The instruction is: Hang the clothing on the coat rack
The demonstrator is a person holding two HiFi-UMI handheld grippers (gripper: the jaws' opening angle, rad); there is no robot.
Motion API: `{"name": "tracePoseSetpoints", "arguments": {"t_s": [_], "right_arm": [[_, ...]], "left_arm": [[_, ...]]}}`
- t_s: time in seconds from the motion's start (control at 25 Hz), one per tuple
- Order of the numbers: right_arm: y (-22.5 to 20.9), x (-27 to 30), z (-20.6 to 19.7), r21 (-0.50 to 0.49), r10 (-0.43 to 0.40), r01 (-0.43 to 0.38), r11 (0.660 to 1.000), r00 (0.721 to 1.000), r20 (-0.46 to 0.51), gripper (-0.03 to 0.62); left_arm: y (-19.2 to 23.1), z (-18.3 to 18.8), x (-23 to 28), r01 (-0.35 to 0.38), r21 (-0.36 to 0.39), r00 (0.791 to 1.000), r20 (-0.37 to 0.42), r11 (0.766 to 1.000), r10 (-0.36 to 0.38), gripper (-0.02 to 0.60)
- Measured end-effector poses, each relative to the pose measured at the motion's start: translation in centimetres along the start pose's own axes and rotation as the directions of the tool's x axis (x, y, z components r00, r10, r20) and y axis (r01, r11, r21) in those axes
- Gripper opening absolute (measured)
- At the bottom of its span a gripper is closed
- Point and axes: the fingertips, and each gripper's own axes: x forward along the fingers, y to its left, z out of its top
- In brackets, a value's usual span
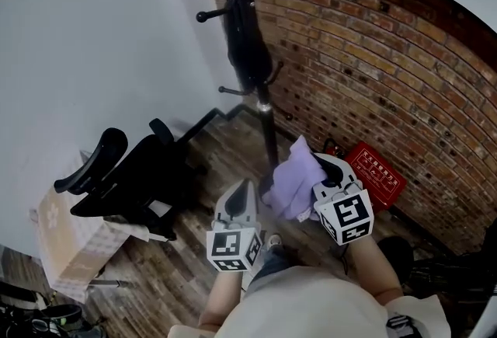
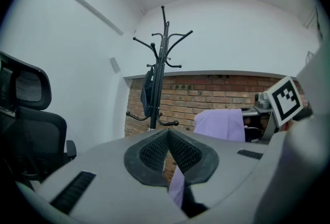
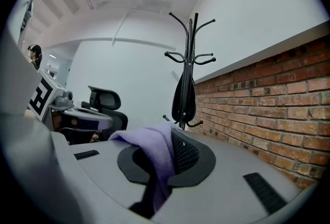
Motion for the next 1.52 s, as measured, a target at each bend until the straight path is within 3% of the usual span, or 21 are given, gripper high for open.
{"name": "tracePoseSetpoints", "arguments": {"t_s": [0.68,1.08,1.52], "right_arm": [[-4.2,10.3,0.6,-0.086,-0.075,0.07,0.994,0.996,-0.056,0.018],[-6.5,12.9,1.2,-0.222,-0.124,0.099,0.97,0.987,-0.101,0.018],[-8.6,13.9,1.8,-0.348,-0.129,0.071,0.935,0.98,-0.148,0.018]], "left_arm": [[6.1,2.0,8.9,0.054,0.0,0.999,-0.002,0.999,-0.054,0.005],[7.1,2.1,12.2,0.103,-0.002,0.995,-0.01,0.995,-0.103,0.005],[7.9,1.9,13.8,0.129,-0.01,0.992,-0.012,0.992,-0.13,0.005]]}}
